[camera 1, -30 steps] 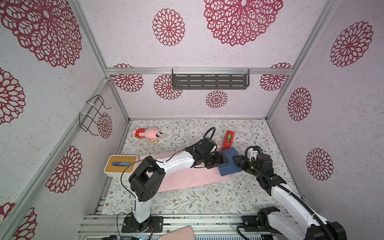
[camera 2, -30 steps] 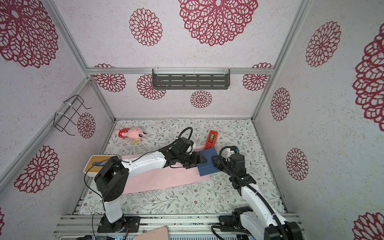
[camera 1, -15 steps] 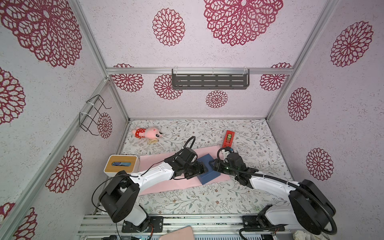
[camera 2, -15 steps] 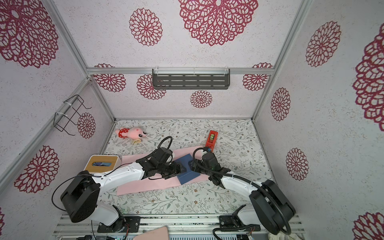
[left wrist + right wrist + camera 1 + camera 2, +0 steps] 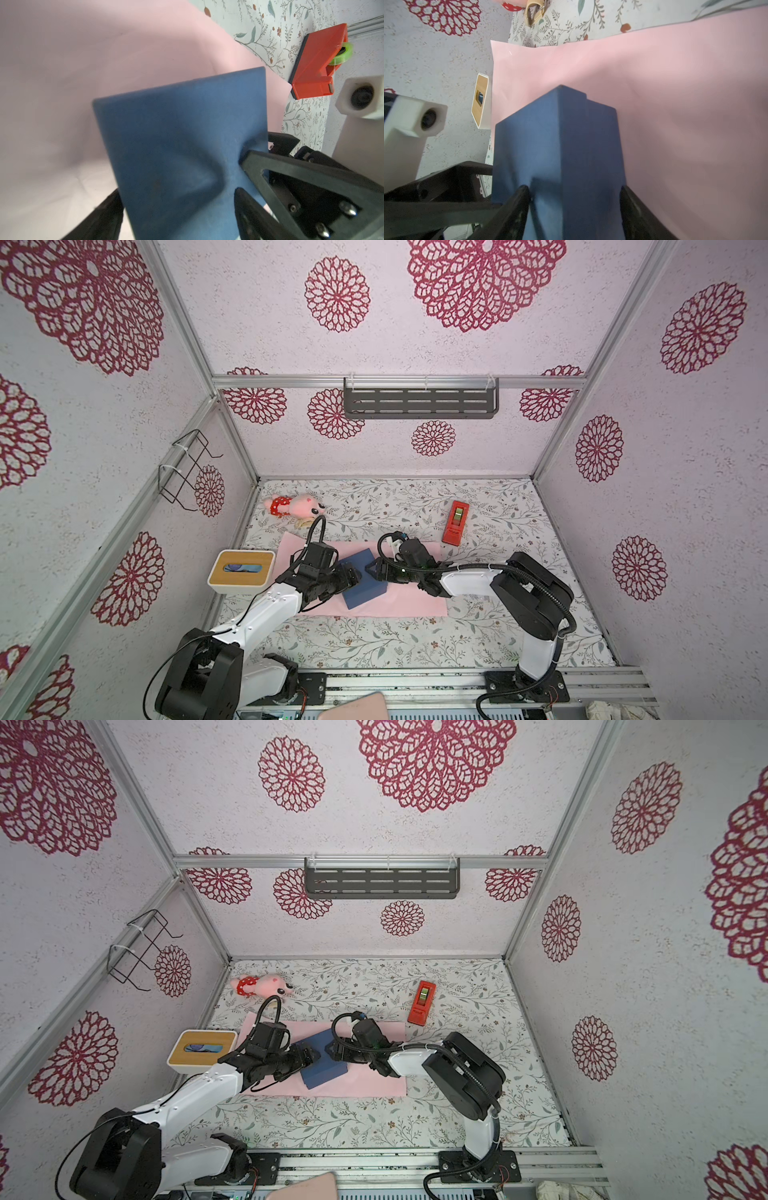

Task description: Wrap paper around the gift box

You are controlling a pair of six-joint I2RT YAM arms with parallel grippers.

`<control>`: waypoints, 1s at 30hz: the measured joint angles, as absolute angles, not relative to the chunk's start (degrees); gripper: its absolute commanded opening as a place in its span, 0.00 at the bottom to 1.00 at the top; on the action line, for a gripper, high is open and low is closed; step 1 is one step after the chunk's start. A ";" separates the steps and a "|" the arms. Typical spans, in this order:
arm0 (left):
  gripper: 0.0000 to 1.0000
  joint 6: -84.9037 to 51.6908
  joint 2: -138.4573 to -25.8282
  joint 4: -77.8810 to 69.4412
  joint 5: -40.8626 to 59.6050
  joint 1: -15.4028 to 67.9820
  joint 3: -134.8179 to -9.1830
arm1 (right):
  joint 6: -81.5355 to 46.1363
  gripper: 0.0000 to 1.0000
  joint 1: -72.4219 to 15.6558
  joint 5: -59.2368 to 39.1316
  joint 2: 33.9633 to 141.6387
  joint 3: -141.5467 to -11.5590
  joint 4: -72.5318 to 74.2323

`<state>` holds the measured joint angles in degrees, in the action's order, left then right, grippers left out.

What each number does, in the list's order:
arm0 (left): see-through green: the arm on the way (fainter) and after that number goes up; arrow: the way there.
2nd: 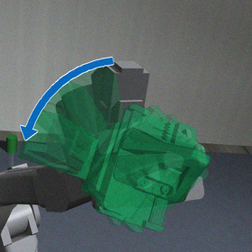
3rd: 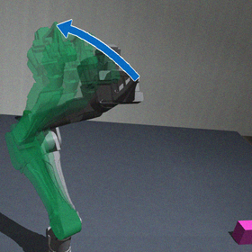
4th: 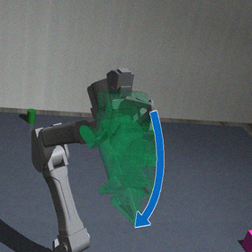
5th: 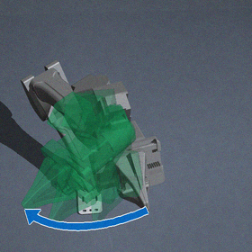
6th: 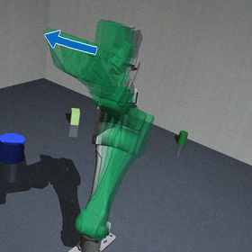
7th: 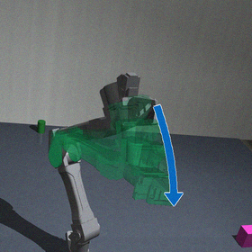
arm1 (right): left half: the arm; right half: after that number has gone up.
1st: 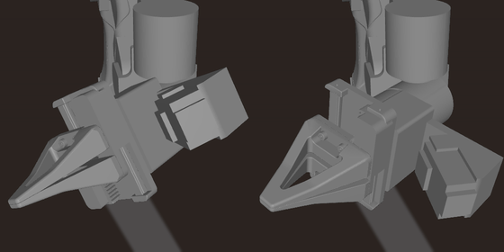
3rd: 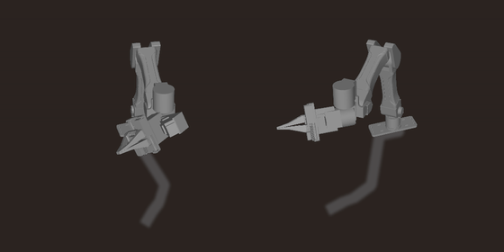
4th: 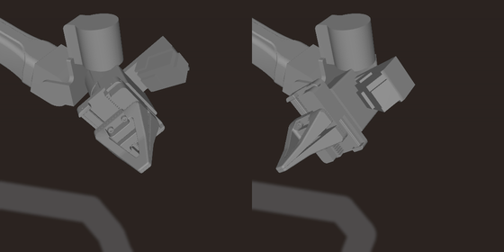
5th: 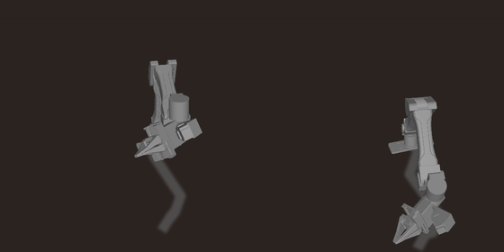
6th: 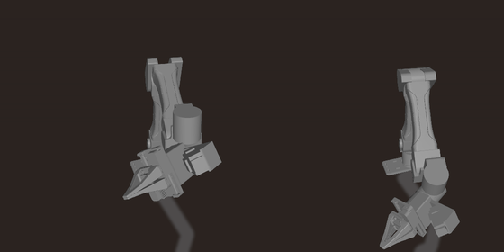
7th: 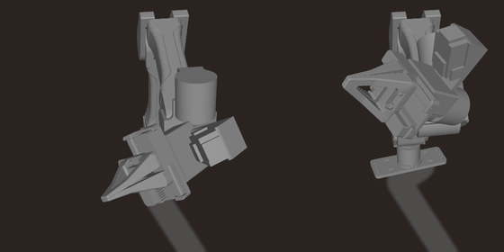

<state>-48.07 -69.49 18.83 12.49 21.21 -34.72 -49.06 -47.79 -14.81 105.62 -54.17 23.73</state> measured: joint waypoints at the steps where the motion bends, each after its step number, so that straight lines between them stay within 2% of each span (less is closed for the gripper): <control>1: 0.86 -47.88 -68.90 18.87 12.32 21.21 -34.72 | -48.53 0.75 -47.22 -14.85 104.81 -53.82 22.76; 10: 0.90 -46.54 -61.60 21.19 9.08 18.90 -34.72 | -43.42 0.78 -39.68 -14.87 89.36 -44.03 14.09; 16: 0.91 -46.76 -60.01 21.30 9.32 14.13 -34.35 | -42.72 0.75 -35.79 -8.75 75.40 -34.33 0.82; 19: 0.92 -46.68 -59.83 21.23 9.13 13.69 -34.35 | -44.91 0.75 -36.80 -7.16 70.30 -30.48 -4.25; 24: 0.92 -46.68 -60.93 20.75 9.58 13.56 -34.94 | -49.74 0.73 -41.10 -7.60 69.65 -25.91 -4.32; 30: 0.92 -46.70 -61.95 19.94 10.52 13.56 -35.64 | -52.84 0.71 -41.19 -7.86 69.19 -23.70 1.28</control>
